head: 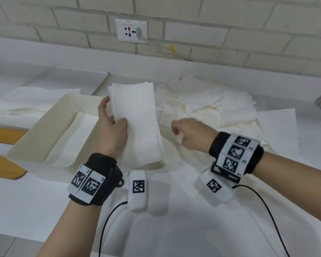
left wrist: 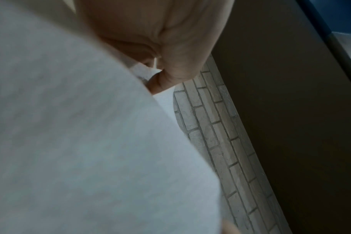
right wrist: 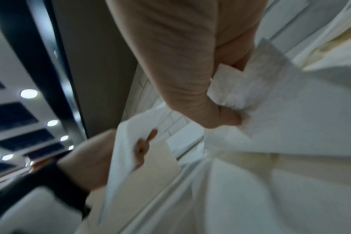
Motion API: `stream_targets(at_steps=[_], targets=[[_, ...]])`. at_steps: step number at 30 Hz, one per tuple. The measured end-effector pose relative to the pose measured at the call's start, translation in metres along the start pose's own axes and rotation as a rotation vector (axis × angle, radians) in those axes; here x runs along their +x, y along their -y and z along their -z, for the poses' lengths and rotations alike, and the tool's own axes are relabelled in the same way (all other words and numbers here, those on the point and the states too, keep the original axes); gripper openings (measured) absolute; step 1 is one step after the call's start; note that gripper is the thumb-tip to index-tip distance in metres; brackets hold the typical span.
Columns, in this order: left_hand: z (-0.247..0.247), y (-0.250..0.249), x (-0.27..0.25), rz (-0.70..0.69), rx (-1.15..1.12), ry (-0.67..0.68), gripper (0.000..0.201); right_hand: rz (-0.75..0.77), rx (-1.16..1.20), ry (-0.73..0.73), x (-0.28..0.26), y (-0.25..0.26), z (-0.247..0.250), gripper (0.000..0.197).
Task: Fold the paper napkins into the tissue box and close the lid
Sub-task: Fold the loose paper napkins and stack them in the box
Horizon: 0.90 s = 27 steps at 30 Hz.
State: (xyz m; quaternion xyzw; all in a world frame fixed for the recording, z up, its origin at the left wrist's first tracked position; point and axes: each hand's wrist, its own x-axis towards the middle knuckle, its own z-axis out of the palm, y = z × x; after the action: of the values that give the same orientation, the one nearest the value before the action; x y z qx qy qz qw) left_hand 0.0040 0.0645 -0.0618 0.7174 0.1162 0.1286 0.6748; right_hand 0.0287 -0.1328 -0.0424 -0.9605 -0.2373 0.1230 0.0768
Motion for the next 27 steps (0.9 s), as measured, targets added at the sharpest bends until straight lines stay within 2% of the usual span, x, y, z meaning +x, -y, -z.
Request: stream_targets(at_steps=[3,5,9,13,18,21,24,27], targets=[[0.000,-0.002,0.000,-0.028,-0.017,-0.020,0.071,-0.097,0.201,-0.167,-0.001,-0.015,0.016,0.040],[-0.001,-0.002,0.000,-0.047,0.003,-0.013,0.070,-0.148,0.280,-0.256,-0.002,-0.023,0.024,0.036],[-0.004,0.002,0.003,-0.119,0.093,0.006,0.057,-0.200,0.192,-0.370,-0.004,-0.034,0.029,0.021],[-0.005,0.007,0.007,-0.040,0.061,0.009,0.046,-0.253,0.062,-0.370,-0.008,-0.038,0.027,0.018],[-0.003,0.009,0.011,-0.062,0.075,-0.048,0.044,-0.211,0.072,-0.393,-0.013,-0.043,0.042,0.019],[-0.002,0.008,0.017,-0.104,0.113,-0.076,0.040,-0.173,0.002,-0.420,-0.015,-0.044,0.058,0.021],[-0.004,-0.004,0.020,-0.203,0.220,-0.117,0.038,-0.103,0.017,-0.482,-0.019,-0.044,0.080,0.023],[-0.012,-0.019,0.021,-0.387,0.378,-0.118,0.034,0.012,0.064,-0.461,-0.024,-0.040,0.101,0.022]])
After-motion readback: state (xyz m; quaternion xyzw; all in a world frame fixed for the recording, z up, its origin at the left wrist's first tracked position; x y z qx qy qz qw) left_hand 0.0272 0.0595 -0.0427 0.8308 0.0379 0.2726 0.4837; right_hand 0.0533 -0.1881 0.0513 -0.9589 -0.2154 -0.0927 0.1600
